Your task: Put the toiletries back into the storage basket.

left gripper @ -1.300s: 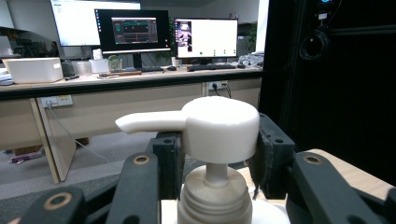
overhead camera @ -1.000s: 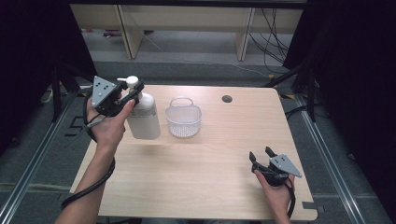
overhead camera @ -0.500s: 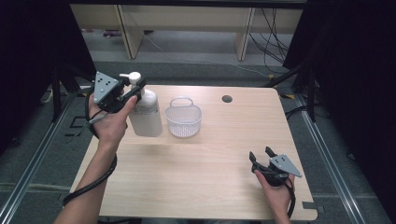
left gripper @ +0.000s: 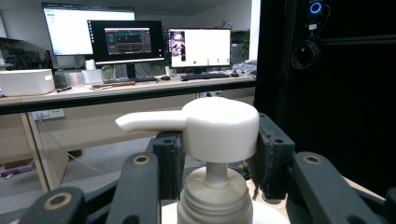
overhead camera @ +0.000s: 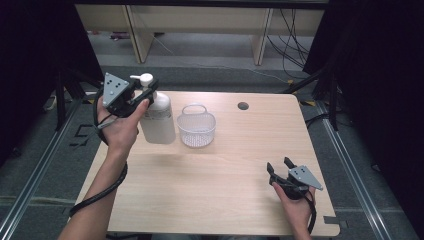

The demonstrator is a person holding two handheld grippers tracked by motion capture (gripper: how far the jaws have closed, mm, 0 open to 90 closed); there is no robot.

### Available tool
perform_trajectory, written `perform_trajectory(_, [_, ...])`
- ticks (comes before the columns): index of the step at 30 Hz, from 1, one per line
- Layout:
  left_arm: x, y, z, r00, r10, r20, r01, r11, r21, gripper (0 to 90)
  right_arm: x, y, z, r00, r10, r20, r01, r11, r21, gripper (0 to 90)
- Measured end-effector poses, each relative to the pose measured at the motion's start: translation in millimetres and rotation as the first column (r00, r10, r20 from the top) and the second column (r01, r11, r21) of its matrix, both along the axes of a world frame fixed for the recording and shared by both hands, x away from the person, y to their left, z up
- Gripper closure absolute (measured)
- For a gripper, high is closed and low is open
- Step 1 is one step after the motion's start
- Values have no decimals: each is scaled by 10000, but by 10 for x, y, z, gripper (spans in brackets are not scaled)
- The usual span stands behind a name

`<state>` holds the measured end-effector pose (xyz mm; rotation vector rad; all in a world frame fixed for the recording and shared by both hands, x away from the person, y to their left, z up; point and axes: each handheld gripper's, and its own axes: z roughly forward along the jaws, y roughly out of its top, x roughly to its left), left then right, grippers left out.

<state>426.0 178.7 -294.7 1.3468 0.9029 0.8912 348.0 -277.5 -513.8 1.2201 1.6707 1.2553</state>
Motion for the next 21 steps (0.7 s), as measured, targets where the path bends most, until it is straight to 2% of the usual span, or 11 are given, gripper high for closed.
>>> perform_trajectory(3, [16,-18,14,10000,-43,25,43,10000,-9,592,2,-14,4,10000,-20,93,21,9998,-201,321])
perform_trajectory(6, [29,-38,29,10000,-75,44,75,10000,8,592,5,-12,0,9999,-25,158,28,9999,-140,321])
perform_trajectory(7, [34,-44,32,9999,-88,66,88,10000,1,593,-17,10,2,9998,-79,-172,81,9998,155,321])
perform_trajectory(8, [40,-52,38,9999,-102,80,101,9999,17,593,-12,15,-3,9999,-125,-66,127,9997,200,321])
perform_trajectory(11, [52,-72,46,9998,-134,130,134,9999,44,592,-13,11,0,9999,-60,-129,62,9998,163,321])
perform_trajectory(12, [56,-83,49,9998,-166,126,165,9999,32,593,5,-14,0,9999,10,140,-7,9998,-179,321])
perform_trajectory(13, [61,-90,53,9997,-189,127,189,9998,53,593,1,-15,4,10000,0,93,2,9998,-204,321])
perform_trajectory(14, [68,-99,56,9997,-209,127,208,9998,45,593,-18,11,5,9998,-69,-211,72,9999,113,321])
perform_trajectory(17, [87,-122,64,9996,-255,104,255,9997,29,593,-17,14,2,9998,-66,-161,69,9998,176,321])
perform_trajectory(20, [105,-145,69,9995,-304,100,304,9995,13,593,-25,11,9,9995,-102,-306,104,9999,77,321])
perform_trajectory(21, [109,-149,69,9995,-309,82,309,9995,16,593,-18,15,2,9998,-90,-160,93,9998,169,321])
